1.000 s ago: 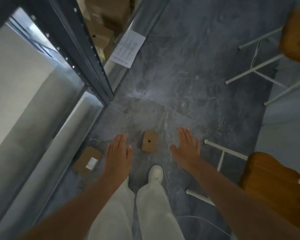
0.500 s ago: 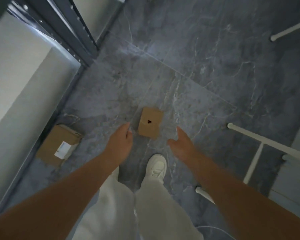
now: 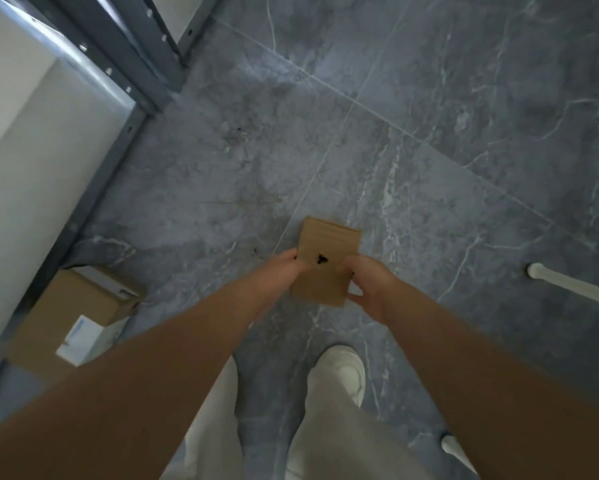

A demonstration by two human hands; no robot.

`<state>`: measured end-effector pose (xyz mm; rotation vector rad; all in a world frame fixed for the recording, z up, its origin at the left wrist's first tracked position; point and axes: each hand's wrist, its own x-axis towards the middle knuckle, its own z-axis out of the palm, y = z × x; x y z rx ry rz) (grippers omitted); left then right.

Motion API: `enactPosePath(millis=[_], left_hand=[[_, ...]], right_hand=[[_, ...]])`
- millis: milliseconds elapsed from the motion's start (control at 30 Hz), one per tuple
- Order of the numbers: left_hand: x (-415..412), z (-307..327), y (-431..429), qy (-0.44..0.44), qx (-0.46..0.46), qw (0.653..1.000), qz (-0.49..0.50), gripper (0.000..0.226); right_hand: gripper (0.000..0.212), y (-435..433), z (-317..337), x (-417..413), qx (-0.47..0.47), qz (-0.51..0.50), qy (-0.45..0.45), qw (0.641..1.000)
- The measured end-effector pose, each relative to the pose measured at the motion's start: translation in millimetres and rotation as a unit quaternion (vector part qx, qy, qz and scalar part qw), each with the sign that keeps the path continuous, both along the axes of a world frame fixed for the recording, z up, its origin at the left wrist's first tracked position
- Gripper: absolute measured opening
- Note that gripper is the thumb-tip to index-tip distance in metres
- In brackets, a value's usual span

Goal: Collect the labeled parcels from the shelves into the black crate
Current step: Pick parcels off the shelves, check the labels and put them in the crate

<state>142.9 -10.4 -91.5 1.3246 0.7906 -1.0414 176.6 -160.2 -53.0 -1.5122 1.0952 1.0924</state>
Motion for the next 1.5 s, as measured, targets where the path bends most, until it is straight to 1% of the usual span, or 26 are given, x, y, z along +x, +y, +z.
enactPosePath(millis=[67,133,200,267,367,500,600,733,867,1000,1067,1133,1200,1267,1333,1400,1500], left_hand=[[4.4,31.6,-0.5,0.009,-0.03,0.999,0.033,0.021],[7.9,66.0,1.5,0.003,-0.044,0.997,0.069,0.027],[12.9,109.2,5.3,-0.006,-0.037,0.994,0.101,0.03],[20.7,159.8,9.4,-0.022,-0.026,0.992,0.124,0.029],[38.0,239.3,15.5,-0.056,-0.017,0.985,0.164,0.022],[74.3,357.1,22.3,-0.109,-0.028,0.972,0.205,0.017],[94.6,439.6,28.9,-0.168,-0.05,0.962,0.207,0.014],[106.1,547.1,40.0,-0.252,-0.064,0.941,0.215,0.022],[112.8,655.0,53.2,-0.316,-0.057,0.918,0.234,0.026],[95.5,747.7,72.9,-0.395,-0.058,0.882,0.25,0.023],[77.8,778.7,81.6,-0.424,-0.051,0.866,0.259,0.026],[60.1,798.1,90.9,-0.448,-0.041,0.855,0.257,0.03],[42.5,813.0,101.9,-0.467,-0.042,0.847,0.251,0.032],[28.9,821.7,113.1,-0.48,-0.051,0.84,0.249,0.035],[17.1,829.3,124.9,-0.49,-0.056,0.831,0.257,0.031],[6.0,835.2,135.9,-0.499,-0.04,0.828,0.252,0.032],[-11.7,842.5,148.0,-0.511,0.002,0.825,0.241,0.037]], right_hand=[[0.026,-4.0,19.5,3.0,0.008,-0.012,-0.013,1.0],[0.03,-8.0,49.4,6.5,0.022,-0.034,-0.025,0.999],[0.031,-11.1,89.5,12.0,0.035,-0.063,-0.037,0.997],[0.025,-13.2,137.6,22.5,0.046,-0.091,-0.052,0.993],[0.014,-14.4,219.0,46.8,0.048,-0.116,-0.087,0.988],[0.018,-8.7,340.0,85.4,0.05,-0.112,-0.157,0.98],[0.016,-1.2,430.1,105.5,0.071,-0.112,-0.212,0.968],[0.014,11.6,545.7,116.1,0.095,-0.107,-0.284,0.948],[0.021,23.8,657.2,115.1,0.1,-0.078,-0.35,0.928],[0.045,31.7,738.9,102.6,0.163,-0.076,-0.422,0.888],[0.05,35.6,763.7,90.8,0.197,-0.061,-0.438,0.875],[0.049,40.8,781.9,78.5,0.226,-0.052,-0.452,0.861],[0.04,46.4,797.0,67.9,0.26,-0.043,-0.467,0.844],[0.032,50.0,809.8,59.7,0.299,-0.007,-0.479,0.825],[0.037,52.6,821.2,53.9,0.333,0.046,-0.487,0.806],[0.043,55.6,829.3,51.1,0.356,0.097,-0.488,0.791],[0.054,61.4,837.7,49.5,0.389,0.151,-0.463,0.782]])
